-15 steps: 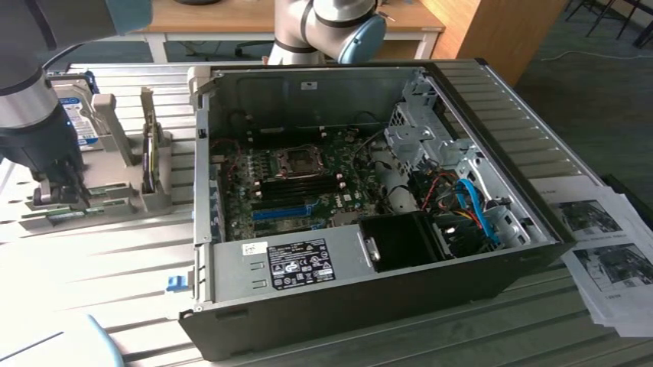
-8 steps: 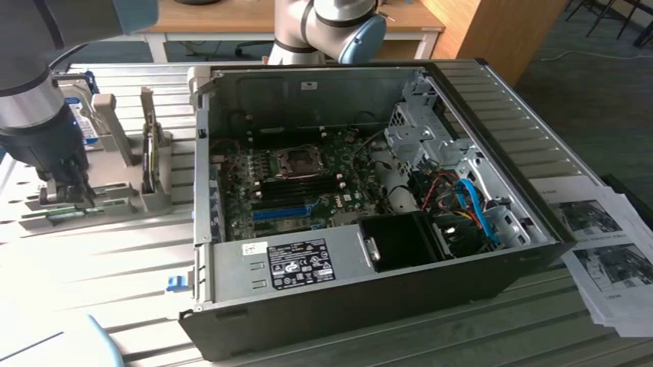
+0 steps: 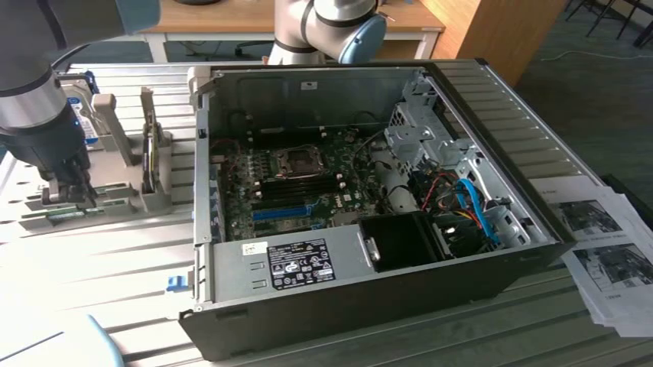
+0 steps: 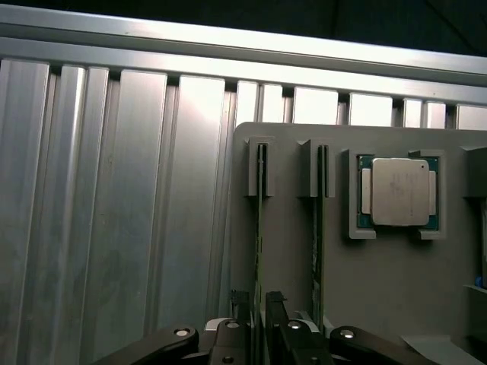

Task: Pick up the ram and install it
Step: 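Pick up the ram and move it above insertion slot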

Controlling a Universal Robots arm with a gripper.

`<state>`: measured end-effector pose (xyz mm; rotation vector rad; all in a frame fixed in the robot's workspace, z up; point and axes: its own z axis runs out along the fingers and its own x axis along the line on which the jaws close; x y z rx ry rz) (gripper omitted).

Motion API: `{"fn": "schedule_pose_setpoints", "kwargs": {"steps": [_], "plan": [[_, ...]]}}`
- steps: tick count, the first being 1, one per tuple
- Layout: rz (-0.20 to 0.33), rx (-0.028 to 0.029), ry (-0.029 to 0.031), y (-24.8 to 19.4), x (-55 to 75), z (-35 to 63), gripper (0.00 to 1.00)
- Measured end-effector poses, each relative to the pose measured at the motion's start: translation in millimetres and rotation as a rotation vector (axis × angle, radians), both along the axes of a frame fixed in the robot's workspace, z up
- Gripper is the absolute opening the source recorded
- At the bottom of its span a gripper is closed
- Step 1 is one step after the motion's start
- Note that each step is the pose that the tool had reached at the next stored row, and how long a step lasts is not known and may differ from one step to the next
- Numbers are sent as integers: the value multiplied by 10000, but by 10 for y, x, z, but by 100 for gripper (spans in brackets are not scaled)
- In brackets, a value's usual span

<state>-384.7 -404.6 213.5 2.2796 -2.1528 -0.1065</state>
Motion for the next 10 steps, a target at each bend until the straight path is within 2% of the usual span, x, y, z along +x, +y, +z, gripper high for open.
{"fn": "schedule_pose_setpoints", "kwargs": {"steps": [10], "plan": [[0,7,0,0,4,-54,22]]}}
